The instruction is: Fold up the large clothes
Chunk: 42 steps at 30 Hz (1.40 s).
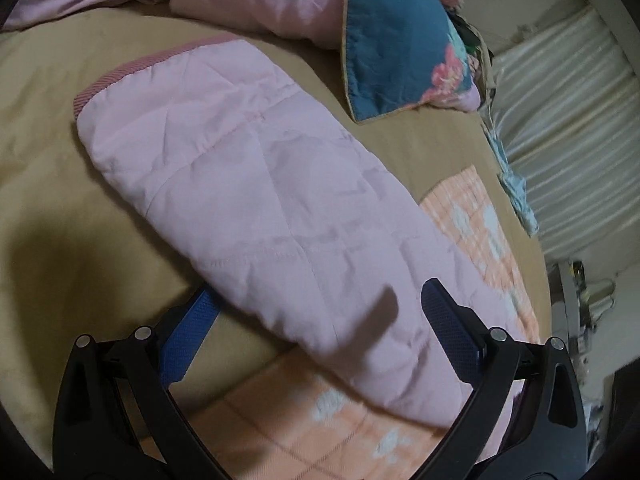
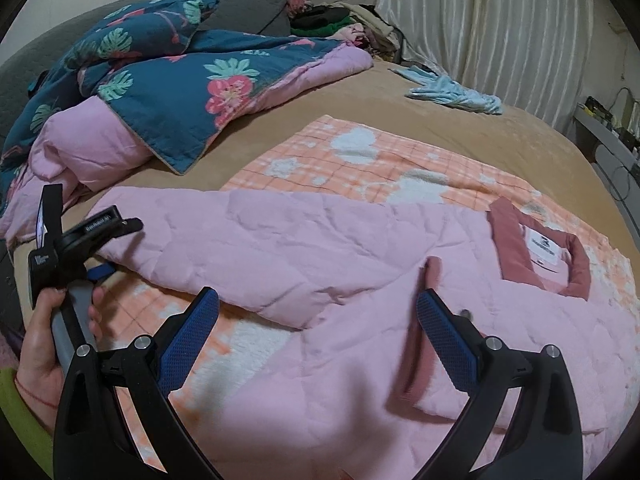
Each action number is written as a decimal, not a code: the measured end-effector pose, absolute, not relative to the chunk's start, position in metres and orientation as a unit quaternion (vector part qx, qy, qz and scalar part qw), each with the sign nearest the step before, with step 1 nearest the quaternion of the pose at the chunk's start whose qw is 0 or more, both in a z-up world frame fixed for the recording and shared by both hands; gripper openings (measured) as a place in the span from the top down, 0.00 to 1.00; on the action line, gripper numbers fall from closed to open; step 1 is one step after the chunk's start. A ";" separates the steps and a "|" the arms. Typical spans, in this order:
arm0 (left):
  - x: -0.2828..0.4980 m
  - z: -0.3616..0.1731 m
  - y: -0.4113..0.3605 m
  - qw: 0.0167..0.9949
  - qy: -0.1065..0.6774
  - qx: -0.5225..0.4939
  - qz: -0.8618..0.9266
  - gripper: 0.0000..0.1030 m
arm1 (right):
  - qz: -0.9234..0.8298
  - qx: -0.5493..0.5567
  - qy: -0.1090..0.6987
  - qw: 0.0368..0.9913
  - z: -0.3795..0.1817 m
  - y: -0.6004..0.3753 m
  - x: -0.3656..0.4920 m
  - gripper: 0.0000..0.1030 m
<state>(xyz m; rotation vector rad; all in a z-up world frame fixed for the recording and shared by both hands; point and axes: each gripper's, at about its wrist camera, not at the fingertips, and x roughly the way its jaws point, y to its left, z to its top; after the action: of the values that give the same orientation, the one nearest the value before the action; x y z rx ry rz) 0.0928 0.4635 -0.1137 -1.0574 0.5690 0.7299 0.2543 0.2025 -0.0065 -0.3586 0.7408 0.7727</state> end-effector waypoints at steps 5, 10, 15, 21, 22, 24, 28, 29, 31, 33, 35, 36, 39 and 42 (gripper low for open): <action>0.095 -0.117 0.480 0.759 0.247 -0.489 0.353 0.09 | 0.334 -0.136 0.345 0.866 -0.002 0.166 0.267 0.04; 0.095 -0.113 0.491 0.756 0.248 -0.478 0.371 0.12 | 0.307 -0.120 0.348 0.878 0.001 0.132 0.277 0.04; 0.088 -0.100 0.491 0.770 0.238 -0.446 0.390 0.67 | 0.285 -0.097 0.350 0.887 0.001 0.103 0.278 0.04; 0.073 -0.040 0.476 0.821 0.168 -0.409 0.361 0.84 | 0.283 -0.088 0.344 0.891 0.010 0.084 0.265 0.04; 0.072 -0.033 0.473 0.826 0.160 -0.405 0.357 0.84 | 0.286 -0.086 0.342 0.891 0.012 0.082 0.263 0.04; 0.071 -0.015 0.461 0.842 0.142 -0.392 0.343 0.87 | 0.292 -0.078 0.344 0.889 0.013 0.074 0.261 0.04; 0.072 0.020 0.429 0.874 0.114 -0.360 0.307 0.89 | 0.271 -0.070 0.347 0.895 0.012 0.050 0.257 0.04; 0.079 0.026 0.424 0.878 0.109 -0.357 0.299 0.90 | 0.268 -0.065 0.348 0.896 0.012 0.045 0.257 0.04; 0.080 0.038 0.413 0.888 0.101 -0.348 0.282 0.90 | 0.262 -0.053 0.351 0.897 0.013 0.030 0.254 0.04; 0.076 0.051 0.401 0.897 0.088 -0.348 0.257 0.90 | 0.253 -0.051 0.352 0.900 0.014 0.015 0.251 0.04; 0.074 0.063 0.390 0.903 0.076 -0.351 0.235 0.90 | 0.245 -0.051 0.352 0.902 0.016 0.002 0.248 0.04; 0.072 0.067 0.385 0.905 0.073 -0.350 0.230 0.90 | 0.240 -0.049 0.352 0.903 0.017 -0.005 0.246 0.04; 0.073 0.080 0.369 0.911 0.067 -0.342 0.220 0.90 | 0.232 -0.035 0.348 0.908 0.024 -0.026 0.244 0.04; 0.077 0.090 0.355 0.916 0.071 -0.333 0.213 0.90 | 0.222 -0.026 0.339 0.914 0.033 -0.042 0.241 0.04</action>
<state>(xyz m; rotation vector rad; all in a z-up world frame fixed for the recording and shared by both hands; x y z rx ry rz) 0.0771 0.3547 0.0900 -0.6850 0.1457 0.4386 0.2414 -0.0421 0.0328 -0.0542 0.6991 0.4565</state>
